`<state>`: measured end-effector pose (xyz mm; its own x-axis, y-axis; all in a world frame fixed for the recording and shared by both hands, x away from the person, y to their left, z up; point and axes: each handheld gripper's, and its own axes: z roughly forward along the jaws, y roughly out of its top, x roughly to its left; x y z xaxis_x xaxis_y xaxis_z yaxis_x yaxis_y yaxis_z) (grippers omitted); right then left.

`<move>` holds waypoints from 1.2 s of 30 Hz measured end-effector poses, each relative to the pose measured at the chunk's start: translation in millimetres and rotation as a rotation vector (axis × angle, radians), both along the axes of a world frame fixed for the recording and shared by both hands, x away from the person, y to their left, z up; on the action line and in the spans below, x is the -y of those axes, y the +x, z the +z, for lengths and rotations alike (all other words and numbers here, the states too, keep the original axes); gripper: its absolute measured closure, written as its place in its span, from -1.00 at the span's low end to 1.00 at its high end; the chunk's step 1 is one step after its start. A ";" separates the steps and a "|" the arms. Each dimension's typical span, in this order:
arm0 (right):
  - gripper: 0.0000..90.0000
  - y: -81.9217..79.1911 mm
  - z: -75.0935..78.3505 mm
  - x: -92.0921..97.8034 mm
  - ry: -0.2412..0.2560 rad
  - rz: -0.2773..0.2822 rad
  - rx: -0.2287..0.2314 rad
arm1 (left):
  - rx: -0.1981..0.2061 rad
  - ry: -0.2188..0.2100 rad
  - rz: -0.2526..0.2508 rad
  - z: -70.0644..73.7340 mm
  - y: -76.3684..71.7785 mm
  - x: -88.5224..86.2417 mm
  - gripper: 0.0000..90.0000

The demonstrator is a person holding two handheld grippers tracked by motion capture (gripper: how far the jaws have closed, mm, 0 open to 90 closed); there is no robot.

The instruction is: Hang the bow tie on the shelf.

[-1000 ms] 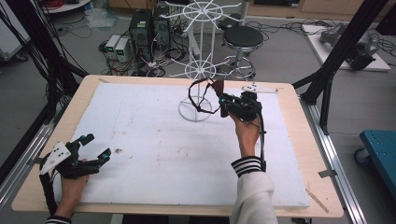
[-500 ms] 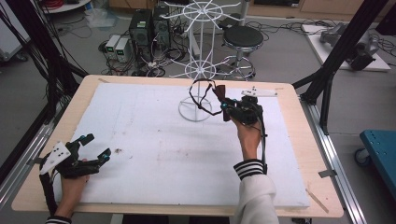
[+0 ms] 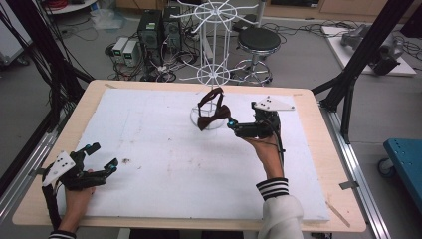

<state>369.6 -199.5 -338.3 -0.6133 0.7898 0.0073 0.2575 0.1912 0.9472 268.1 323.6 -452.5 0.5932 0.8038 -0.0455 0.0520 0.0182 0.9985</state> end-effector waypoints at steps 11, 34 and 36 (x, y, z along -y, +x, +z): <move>-0.99 -43.0 -5.3 33.2 0.057 0.004 0.093 | 0.014 0.002 0.004 -0.3 -1.6 0.2 -0.80; -0.99 -105.2 -94.3 81.7 0.160 -0.069 0.214 | 0.009 -0.001 0.006 -0.3 -0.9 -0.4 -0.80; -0.99 -107.8 -100.4 83.7 0.152 -0.077 0.225 | 0.010 -0.001 0.005 -0.3 -1.0 -0.4 -0.80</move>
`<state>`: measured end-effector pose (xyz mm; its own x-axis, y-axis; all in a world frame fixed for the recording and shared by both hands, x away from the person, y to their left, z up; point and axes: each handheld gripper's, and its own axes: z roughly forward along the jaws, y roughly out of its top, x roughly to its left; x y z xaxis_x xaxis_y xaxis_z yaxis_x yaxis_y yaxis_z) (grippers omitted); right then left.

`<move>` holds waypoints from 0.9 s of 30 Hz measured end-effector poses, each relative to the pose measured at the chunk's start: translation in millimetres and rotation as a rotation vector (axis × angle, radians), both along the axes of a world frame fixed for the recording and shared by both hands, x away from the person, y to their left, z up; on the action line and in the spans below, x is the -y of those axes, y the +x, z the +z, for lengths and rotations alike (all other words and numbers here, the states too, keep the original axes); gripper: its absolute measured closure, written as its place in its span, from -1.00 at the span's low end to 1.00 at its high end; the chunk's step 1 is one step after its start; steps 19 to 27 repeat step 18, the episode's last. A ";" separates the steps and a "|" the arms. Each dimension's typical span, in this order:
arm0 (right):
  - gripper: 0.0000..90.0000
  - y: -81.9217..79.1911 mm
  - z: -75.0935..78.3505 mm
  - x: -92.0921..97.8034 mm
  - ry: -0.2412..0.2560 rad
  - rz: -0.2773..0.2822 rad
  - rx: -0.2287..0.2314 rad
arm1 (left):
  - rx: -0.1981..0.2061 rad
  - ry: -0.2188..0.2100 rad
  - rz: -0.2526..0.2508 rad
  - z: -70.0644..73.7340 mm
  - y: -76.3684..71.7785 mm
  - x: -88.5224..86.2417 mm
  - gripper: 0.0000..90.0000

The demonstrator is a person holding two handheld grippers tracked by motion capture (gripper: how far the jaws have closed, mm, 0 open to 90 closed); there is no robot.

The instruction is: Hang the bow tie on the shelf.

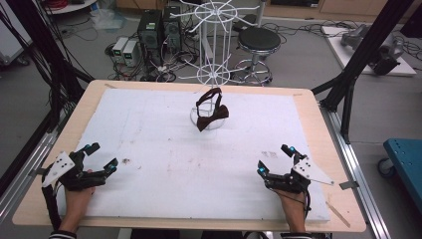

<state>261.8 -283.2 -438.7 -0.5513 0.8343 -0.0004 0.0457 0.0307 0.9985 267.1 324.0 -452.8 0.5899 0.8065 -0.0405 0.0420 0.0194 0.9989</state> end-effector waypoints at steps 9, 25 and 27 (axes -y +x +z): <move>-0.99 -9.6 -14.2 3.3 0.027 -0.005 0.038 | -0.001 -0.001 0.002 0.0 0.1 -0.2 -0.80; -0.98 -10.4 -15.2 4.0 0.036 -0.005 0.039 | 0.013 0.005 0.005 -0.3 -1.2 0.4 -0.80; -0.98 -10.4 -15.2 4.0 0.036 -0.005 0.039 | 0.013 0.005 0.005 -0.3 -1.2 0.4 -0.80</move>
